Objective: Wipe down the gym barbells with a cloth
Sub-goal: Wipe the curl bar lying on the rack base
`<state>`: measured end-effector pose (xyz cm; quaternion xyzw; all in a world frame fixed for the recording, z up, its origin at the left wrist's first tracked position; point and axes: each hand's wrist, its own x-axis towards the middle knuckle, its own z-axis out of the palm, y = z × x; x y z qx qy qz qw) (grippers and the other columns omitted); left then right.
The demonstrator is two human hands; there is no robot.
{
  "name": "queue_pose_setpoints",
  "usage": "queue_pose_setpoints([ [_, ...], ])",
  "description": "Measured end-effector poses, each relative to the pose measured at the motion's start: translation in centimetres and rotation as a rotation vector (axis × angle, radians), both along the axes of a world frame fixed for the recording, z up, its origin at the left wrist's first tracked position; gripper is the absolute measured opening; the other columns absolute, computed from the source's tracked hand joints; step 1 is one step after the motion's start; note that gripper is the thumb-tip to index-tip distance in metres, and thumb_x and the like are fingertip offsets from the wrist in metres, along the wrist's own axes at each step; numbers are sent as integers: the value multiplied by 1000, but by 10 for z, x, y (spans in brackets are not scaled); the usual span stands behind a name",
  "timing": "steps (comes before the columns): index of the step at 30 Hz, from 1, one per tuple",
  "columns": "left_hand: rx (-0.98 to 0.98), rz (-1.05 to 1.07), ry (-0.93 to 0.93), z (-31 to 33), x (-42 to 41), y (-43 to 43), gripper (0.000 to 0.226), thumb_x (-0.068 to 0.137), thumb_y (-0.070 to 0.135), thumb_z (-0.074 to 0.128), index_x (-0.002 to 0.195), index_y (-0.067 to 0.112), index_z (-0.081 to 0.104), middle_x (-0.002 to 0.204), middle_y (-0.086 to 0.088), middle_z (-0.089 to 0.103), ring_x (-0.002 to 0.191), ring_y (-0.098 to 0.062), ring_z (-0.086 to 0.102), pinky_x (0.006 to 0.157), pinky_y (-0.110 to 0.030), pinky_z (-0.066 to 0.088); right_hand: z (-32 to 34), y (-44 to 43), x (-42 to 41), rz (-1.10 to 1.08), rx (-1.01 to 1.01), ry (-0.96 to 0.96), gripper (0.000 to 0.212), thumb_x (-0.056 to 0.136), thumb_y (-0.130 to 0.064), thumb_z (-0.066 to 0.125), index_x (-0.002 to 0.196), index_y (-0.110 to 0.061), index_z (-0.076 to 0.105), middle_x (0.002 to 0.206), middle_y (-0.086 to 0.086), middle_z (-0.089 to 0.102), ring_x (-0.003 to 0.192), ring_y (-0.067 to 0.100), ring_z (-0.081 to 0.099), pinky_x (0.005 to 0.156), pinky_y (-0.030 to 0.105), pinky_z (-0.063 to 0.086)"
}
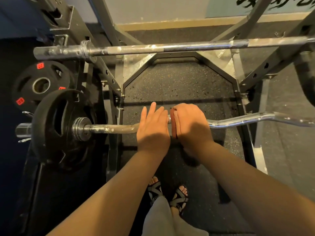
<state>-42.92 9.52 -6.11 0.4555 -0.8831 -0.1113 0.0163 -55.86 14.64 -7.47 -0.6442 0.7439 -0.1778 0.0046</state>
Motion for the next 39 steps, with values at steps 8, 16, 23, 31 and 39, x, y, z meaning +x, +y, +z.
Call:
queue_pose_setpoints([
  [8, 98, 61, -20, 12, -3, 2, 49, 106, 27, 37, 154, 17, 36, 166, 0, 27, 158, -20, -2, 127, -43, -9, -16, 42, 29, 3, -234, -107, 37, 108, -13, 44, 137, 9, 45, 140, 31, 52, 136, 47, 46, 117, 63, 30],
  [16, 93, 93, -30, 15, -7, 5, 50, 107, 26, 33, 156, 18, 34, 166, 1, 27, 158, -19, -1, 127, -44, -5, 0, 14, 16, -65, -44, -99, 41, 106, -22, 40, 137, -1, 54, 128, 13, 60, 118, 33, 55, 110, 53, 36],
  [23, 108, 103, 91, 13, -4, 4, 39, 107, 17, 37, 144, 16, 49, 160, -2, 39, 157, -22, 9, 128, -42, -4, 4, 29, -5, -153, -141, -96, 23, 105, -19, 42, 104, -9, 62, 93, 6, 55, 82, 26, 47, 81, 42, 42],
  [31, 114, 91, 38, 11, -5, 5, 52, 105, 25, 38, 156, 18, 34, 166, -1, 26, 157, -19, -1, 126, -39, -11, -4, 24, 6, 58, -119, -37, 38, 107, -16, 43, 135, 5, 56, 132, 20, 60, 123, 37, 55, 109, 53, 40],
  [39, 123, 115, 21, 13, -6, 10, 52, 106, 25, 37, 157, 17, 31, 166, -2, 26, 158, -22, -3, 127, -42, -9, 6, 17, 17, -166, -125, -177, 22, 102, -20, 48, 108, -7, 64, 100, 5, 61, 92, 25, 51, 92, 44, 42],
])
